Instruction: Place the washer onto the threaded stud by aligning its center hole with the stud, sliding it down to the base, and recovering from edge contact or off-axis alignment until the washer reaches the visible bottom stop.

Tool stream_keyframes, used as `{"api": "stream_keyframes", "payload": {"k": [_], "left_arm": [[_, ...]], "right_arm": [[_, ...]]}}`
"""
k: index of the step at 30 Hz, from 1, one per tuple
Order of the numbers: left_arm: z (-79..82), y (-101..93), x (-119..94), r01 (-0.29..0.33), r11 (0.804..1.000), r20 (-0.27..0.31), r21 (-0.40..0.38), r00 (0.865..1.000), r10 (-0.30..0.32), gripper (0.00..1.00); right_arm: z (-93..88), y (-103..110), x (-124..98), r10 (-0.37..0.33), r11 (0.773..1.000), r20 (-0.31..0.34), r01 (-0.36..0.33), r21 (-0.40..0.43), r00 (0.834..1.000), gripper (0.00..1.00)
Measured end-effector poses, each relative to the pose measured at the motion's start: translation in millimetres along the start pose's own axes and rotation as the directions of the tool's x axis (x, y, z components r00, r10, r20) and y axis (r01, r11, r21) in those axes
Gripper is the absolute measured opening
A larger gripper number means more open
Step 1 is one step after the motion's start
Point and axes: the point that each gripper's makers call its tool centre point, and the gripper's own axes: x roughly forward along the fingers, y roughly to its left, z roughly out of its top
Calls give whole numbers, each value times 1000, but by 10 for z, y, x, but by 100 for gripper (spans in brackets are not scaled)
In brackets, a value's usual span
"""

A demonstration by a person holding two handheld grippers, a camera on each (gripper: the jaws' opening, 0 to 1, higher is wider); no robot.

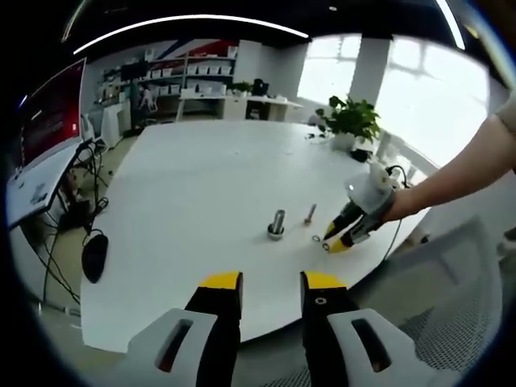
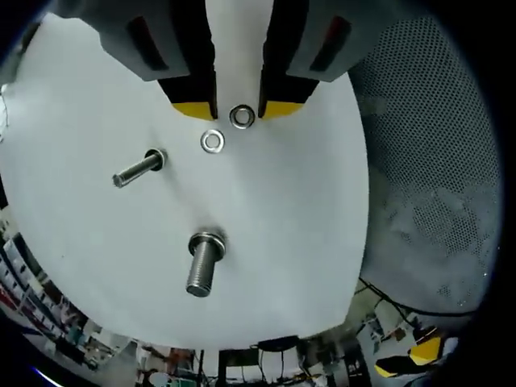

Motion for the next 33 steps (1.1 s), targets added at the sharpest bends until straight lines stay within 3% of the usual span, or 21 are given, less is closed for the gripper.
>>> {"api": "stream_keyframes", "payload": {"k": [3, 12, 17, 24, 28, 31, 33], "left_arm": [[-20, -9, 8, 1, 1000, -13, 5, 1000, -1, 26], [2, -16, -1, 5, 1000, -1, 11, 1000, -5, 26], [3, -3, -4, 0, 1000, 3, 8, 1000, 0, 26], [29, 1, -14, -3, 1000, 16, 8, 1000, 3, 26], [38, 0, -11, -1, 1000, 20, 9, 1000, 1, 26], [38, 2, -8, -1, 1000, 20, 10, 1000, 0, 26], [39, -2, -11, 0, 1000, 20, 10, 1000, 0, 26]], "right_arm": [[27, 31, 12, 1, 1000, -21, -1, -12, 1000, 16], [29, 23, 21, 28, 997, -58, -32, -65, 998, 15], [-14, 48, 14, 67, 980, -97, -83, -180, 993, 19], [-26, 46, 12, 79, 970, -129, -106, -219, 989, 18], [-33, 30, 29, 66, 944, -183, -121, -307, 981, 16], [-26, -6, 21, 63, 957, -217, -121, -264, 974, 14], [-10, 11, 32, 70, 950, -237, -137, -281, 969, 14]]}}
